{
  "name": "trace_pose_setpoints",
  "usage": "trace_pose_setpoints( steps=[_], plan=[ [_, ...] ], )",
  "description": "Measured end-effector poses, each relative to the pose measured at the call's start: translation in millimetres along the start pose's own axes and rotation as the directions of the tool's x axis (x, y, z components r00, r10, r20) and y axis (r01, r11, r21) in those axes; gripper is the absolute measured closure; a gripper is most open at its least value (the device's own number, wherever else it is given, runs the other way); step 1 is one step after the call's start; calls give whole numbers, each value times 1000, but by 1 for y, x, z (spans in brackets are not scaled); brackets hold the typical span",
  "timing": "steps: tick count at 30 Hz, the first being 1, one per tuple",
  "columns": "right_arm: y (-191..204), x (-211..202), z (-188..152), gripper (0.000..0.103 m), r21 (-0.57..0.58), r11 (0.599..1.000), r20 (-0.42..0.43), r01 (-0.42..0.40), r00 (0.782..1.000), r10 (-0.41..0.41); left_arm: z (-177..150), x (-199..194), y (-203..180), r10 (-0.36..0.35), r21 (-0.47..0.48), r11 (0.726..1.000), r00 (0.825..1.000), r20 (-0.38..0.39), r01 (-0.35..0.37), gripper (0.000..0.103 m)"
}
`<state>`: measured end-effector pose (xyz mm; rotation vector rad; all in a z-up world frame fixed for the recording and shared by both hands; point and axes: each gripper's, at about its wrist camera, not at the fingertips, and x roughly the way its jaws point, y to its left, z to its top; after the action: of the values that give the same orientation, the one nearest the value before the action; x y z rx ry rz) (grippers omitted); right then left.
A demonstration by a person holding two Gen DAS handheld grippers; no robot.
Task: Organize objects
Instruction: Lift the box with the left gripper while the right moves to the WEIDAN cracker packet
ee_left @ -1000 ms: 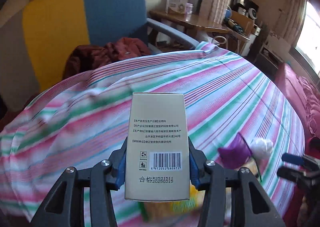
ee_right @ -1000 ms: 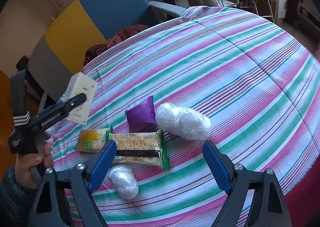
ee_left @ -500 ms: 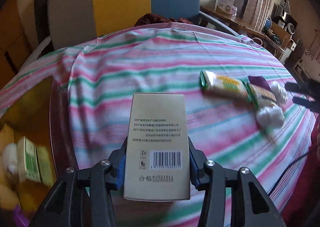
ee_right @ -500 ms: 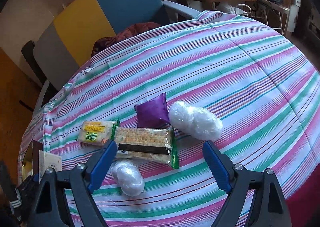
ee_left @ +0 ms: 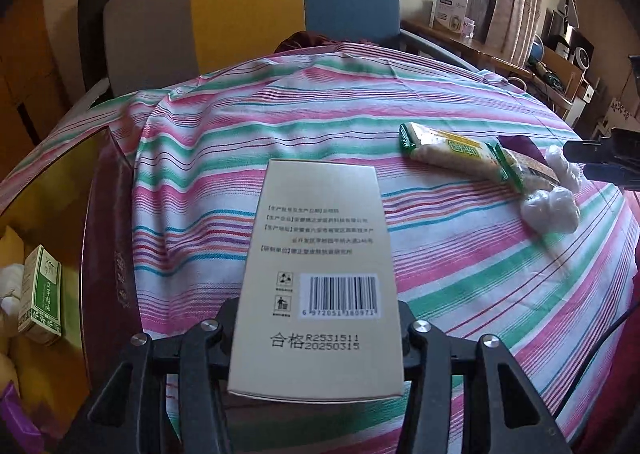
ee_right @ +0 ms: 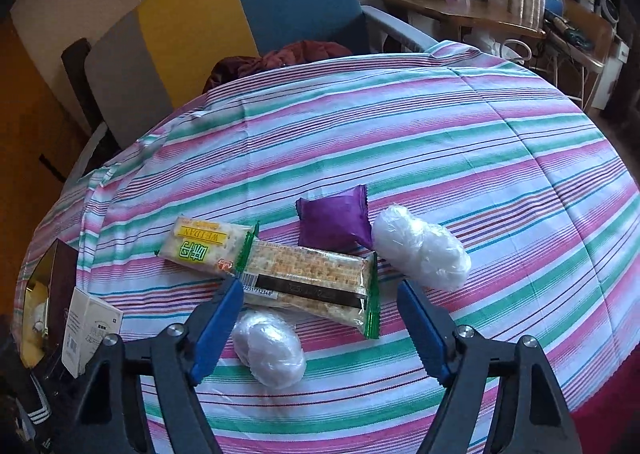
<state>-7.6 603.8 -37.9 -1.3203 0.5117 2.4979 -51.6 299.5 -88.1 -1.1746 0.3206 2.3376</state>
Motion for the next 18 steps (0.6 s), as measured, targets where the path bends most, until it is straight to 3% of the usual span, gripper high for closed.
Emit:
trace_pose_setpoints(
  steps=[11,18],
  plan=[
    [1,5,-1,23,2,1000,-23,1,1000,-1,-4,-2,4,-18,-14,1000,1000,16,18,52],
    [25,14,-7,20,-96,995,-56,-26,998,21,-5,-2,3,-17,-6,1000,1000,24,17,52]
  ],
)
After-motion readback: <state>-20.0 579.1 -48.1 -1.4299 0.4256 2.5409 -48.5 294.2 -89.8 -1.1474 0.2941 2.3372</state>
